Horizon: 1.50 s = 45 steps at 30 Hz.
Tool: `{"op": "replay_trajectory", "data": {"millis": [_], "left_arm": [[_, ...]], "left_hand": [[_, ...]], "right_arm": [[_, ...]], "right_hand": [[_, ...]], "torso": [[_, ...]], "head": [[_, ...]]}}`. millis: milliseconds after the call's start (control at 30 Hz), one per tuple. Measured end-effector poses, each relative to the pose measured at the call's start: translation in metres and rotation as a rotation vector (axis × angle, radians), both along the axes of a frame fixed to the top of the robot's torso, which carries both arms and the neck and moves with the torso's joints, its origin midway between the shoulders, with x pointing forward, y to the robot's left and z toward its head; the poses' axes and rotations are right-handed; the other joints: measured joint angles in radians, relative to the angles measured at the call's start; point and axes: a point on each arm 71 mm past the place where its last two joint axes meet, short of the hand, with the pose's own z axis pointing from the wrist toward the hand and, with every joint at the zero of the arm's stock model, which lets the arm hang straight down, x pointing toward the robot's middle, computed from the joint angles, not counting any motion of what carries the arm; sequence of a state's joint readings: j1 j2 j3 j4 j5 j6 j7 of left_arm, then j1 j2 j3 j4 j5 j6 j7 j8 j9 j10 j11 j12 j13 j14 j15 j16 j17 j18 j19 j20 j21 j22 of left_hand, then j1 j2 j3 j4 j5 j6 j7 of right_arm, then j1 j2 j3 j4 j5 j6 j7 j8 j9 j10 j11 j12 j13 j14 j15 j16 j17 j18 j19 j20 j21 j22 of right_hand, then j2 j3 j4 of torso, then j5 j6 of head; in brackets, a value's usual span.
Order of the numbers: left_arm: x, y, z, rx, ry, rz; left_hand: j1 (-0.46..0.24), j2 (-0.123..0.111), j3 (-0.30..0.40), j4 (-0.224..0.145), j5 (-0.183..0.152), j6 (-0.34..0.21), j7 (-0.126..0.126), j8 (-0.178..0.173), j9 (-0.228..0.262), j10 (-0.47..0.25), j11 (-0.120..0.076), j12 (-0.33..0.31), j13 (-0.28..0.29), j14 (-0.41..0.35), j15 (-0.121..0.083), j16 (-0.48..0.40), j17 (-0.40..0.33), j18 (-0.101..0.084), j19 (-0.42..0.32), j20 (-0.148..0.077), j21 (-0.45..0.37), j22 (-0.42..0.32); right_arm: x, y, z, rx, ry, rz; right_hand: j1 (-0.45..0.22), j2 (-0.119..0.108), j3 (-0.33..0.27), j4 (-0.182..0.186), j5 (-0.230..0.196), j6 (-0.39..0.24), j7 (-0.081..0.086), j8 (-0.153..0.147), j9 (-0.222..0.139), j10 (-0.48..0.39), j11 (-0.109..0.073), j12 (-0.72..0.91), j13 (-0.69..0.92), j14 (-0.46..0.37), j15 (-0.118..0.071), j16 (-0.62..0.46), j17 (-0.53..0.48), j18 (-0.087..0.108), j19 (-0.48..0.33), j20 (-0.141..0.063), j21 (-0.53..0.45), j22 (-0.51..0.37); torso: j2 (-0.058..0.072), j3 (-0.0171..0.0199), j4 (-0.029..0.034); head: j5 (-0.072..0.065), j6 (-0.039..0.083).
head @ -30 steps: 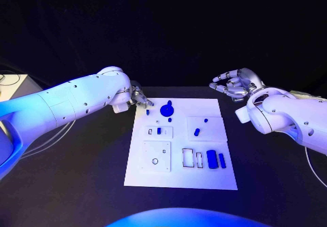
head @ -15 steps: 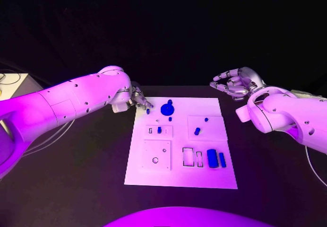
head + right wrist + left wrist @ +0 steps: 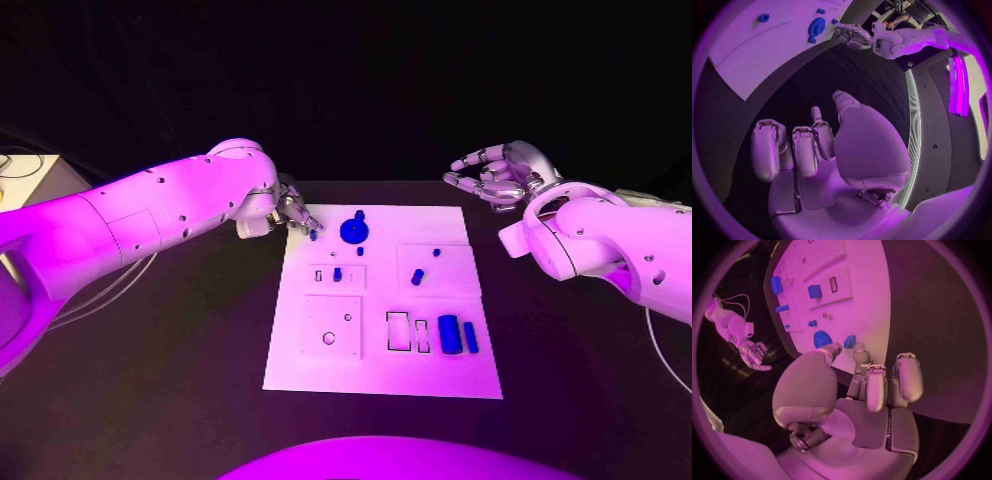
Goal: Assemble the parts on the task board
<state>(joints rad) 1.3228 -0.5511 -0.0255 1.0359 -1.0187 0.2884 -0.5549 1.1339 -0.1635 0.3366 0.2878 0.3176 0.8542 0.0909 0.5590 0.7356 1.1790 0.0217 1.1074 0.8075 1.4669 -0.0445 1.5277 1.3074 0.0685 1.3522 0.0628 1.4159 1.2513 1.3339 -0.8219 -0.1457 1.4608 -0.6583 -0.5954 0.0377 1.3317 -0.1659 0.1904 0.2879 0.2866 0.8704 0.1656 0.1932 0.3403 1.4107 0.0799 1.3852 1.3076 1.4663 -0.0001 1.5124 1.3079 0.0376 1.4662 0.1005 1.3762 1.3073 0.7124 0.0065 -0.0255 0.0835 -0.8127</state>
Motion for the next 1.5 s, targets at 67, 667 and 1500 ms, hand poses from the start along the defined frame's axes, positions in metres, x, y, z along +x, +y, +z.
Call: {"op": "replay_trajectory", "data": {"millis": [67, 667, 1500], "left_arm": [[0.0, 0.0, 0.0, 0.0, 0.0, 0.0], [0.0009, -0.0026, -0.0026, -0.007, 0.007, -0.002], [-0.0022, 0.0013, -0.0034, -0.066, 0.013, 0.015]], "left_hand": [[0.01, 0.01, 0.007, -0.001, 0.0, 0.0, 0.0, 0.0, -0.001, -0.002, -0.002, 0.0, -0.001, 0.0, 0.0, 0.0, 0.0, 0.0, 0.0, 0.0, 0.0, 0.0], [0.039, 0.027, 0.017, -0.005, 0.0, 0.007, 0.0, 0.0, -0.006, -0.003, -0.004, 0.0, -0.002, 0.0, 0.0, 0.0, 0.0, 0.0, 0.0, 0.0, 0.0, 0.003], [0.131, 0.003, 0.28, -0.031, 0.001, -0.001, -0.011, 0.097, -0.019, 0.012, -0.018, -0.001, -0.014, -0.002, -0.006, 0.0, 0.0, 0.0, 0.001, -0.001, 0.0, 0.018]], "right_arm": [[0.0, 0.0, 0.0, 0.0, 0.0, 0.0], [-0.0002, 0.0005, -0.0001, 0.0, 0.002, 0.002], [-0.0001, 0.0002, -0.0002, 0.0, 0.003, 0.003]], "right_hand": [[0.0, 0.0, 0.0, 0.0, 0.0, 0.0, 0.0, 0.0, 0.0, 0.0, 0.0, 0.0, 0.0, 0.0, 0.0, 0.0, 0.0, 0.0, 0.0, 0.0, 0.0, 0.0], [-0.004, 0.004, 0.0, 0.0, 0.0, 0.0, 0.0, 0.0, 0.0, 0.0, 0.0, 0.0, 0.0, 0.0, 0.0, -0.004, 0.0, 0.0, 0.0, 0.0, 0.0, 0.001], [-0.004, 0.004, 0.0, 0.0, 0.0, 0.0, 0.0, 0.0, 0.0, 0.0, 0.0, 0.0, 0.0, 0.0, 0.0, -0.004, 0.0, 0.0, 0.0, 0.0, 0.0, 0.0]], "torso": [[0.0, 0.0, -0.0001], [0.002, -0.0002, -0.0004], [0.0, 0.0005, 0.0003]], "head": [[0.0, 0.0], [0.0, -0.004], [-0.001, -0.012]]}}
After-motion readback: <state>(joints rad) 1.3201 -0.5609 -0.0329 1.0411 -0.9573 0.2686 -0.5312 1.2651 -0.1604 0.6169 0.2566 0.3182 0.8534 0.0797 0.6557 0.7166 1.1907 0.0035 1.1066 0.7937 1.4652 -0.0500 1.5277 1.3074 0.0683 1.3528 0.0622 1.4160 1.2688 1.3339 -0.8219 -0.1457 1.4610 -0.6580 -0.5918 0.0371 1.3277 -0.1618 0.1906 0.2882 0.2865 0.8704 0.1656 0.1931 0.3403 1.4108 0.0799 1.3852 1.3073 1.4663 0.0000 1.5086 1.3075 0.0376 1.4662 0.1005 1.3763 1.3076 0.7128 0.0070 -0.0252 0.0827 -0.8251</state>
